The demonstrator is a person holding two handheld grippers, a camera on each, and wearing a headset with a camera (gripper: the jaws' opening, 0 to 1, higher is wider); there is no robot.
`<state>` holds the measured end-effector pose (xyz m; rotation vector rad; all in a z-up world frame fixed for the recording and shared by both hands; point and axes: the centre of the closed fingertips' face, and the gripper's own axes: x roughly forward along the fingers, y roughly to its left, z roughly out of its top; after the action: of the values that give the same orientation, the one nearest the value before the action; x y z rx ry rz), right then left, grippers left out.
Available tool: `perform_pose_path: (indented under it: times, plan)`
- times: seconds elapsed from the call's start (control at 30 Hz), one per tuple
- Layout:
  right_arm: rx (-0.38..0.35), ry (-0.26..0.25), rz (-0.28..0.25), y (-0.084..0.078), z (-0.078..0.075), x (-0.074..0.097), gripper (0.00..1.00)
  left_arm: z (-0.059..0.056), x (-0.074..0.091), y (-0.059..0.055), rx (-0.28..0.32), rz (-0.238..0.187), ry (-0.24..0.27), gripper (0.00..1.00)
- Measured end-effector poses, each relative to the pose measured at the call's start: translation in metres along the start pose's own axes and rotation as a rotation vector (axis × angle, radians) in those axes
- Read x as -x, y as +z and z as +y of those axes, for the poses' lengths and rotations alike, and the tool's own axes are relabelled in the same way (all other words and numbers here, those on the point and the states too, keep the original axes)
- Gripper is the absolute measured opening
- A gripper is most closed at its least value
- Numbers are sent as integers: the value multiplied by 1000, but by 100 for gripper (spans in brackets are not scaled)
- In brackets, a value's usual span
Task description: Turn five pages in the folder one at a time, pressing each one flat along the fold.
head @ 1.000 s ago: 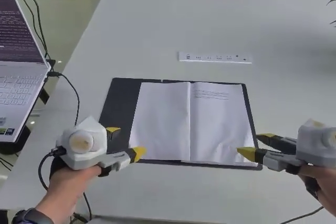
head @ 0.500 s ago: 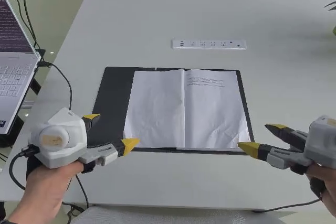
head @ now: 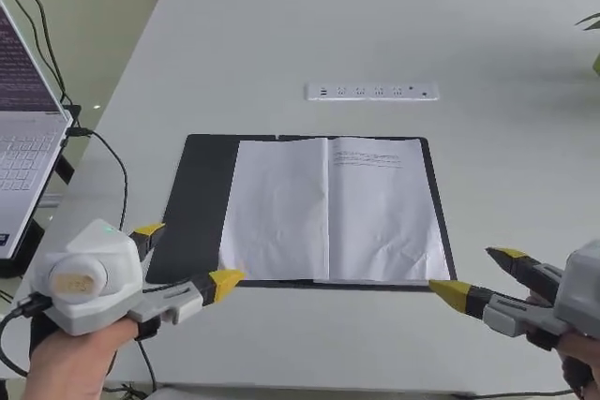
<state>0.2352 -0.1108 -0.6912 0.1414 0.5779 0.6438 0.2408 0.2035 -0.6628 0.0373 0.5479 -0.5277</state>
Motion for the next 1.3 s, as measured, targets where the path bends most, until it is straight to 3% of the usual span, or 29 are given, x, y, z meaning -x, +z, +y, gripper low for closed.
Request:
perform_pose_path:
  times: [0.17,0.5,0.87,1.07,1.3]
  plan:
    - [-7,-7,-2,0,0,2,74,3,-3,6,16,-1,10,77]
    - [-22,-20,-4,-9,-3,14,73,-8,-18,18,-11,16,-32,77]
    - [-57,-36,-19,-13,-4,21,72,-26,-47,25,-83,52,-140,76]
    - [-71,-40,-18,-13,-2,24,72,-49,-65,36,-155,63,-214,75]
    - [-95,-39,-32,-9,0,26,71,-74,-86,45,-197,69,-280,74]
